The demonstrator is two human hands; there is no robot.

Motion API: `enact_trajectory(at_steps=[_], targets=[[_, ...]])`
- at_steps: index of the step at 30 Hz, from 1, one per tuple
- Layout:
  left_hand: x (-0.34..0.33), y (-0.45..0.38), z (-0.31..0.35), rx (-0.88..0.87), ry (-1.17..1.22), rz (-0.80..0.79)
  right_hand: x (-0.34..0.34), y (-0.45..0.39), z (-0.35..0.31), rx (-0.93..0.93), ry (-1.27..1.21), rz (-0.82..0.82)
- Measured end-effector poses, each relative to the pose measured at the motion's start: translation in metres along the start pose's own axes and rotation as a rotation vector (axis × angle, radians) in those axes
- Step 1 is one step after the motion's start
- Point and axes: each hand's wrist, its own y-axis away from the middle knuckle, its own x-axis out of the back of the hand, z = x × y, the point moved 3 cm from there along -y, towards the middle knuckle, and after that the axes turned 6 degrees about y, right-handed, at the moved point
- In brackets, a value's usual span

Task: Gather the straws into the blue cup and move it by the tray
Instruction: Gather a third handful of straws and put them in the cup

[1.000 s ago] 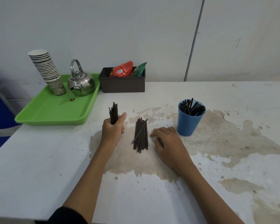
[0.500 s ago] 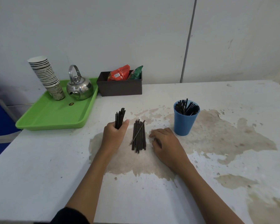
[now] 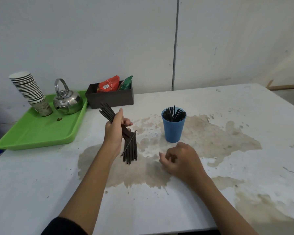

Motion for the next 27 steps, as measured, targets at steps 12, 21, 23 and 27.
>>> enact_trajectory(at_steps=[12, 21, 23, 27], targets=[[-0.094, 0.008, 0.016, 0.065, 0.128, -0.173, 0.007, -0.006, 0.048, -0.41, -0.199, 0.064], [-0.131, 0.012, 0.012, 0.05, 0.043, -0.244, -0.002, -0.013, 0.05, -0.443, 0.17, -0.057], [-0.135, 0.014, 0.009, 0.041, 0.003, -0.258, -0.004, -0.014, 0.049, -0.438, 0.208, -0.078], [-0.138, 0.016, 0.005, 0.061, -0.053, -0.289, -0.004, -0.016, 0.049, -0.441, 0.192, -0.065]])
